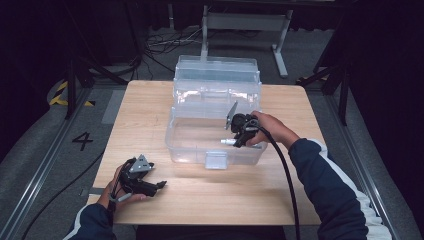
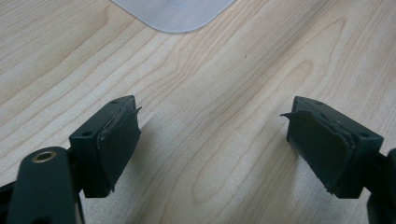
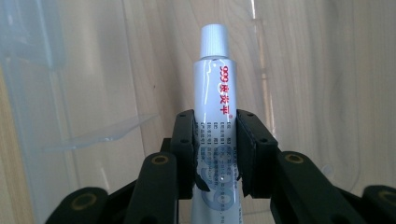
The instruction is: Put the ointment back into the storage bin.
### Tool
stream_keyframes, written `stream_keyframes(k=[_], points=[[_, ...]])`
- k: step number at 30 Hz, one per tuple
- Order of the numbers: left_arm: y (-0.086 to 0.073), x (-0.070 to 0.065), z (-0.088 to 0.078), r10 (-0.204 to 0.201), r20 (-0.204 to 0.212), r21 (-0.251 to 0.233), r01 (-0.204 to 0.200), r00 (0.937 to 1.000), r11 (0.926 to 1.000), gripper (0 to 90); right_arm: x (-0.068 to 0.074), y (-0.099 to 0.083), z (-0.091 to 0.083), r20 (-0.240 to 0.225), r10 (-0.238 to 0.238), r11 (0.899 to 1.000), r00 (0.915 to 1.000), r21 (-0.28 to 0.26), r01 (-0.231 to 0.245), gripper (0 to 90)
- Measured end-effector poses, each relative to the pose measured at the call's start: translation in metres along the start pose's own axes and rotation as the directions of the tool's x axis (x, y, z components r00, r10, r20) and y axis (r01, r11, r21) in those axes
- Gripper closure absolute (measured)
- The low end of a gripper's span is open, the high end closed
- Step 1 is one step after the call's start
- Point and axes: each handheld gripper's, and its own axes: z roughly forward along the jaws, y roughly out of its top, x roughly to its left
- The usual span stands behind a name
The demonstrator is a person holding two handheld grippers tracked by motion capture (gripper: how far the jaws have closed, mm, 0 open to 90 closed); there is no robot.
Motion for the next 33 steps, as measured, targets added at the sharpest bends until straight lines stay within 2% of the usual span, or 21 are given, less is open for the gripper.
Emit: stream_keyframes(k=[5, 18, 33], points=[[0.0, 0.0, 0.0, 0.0, 0.0, 0.0, 0.0, 1.0, 1.0, 17.2, -0.0002, 0.0011, 0.0017, -0.011, -0.013, 1.0, 0.9999, 0.021, 0.014, 70.8], [0.0, 0.0, 0.0, 0.0, 0.0, 0.0, 0.0, 1.0, 1.0, 17.2, 0.0, 0.0004, 0.005, -0.007, 0.002, 1.0, 1.0, 0.01, -0.002, 70.4], [0.0, 0.0, 0.0, 0.0, 0.0, 0.0, 0.0, 1.0, 1.0, 17.1, -0.0011, -0.0032, 0.0004, 0.001, 0.022, 1.0, 0.9998, -0.009, -0.022, 69.1]])
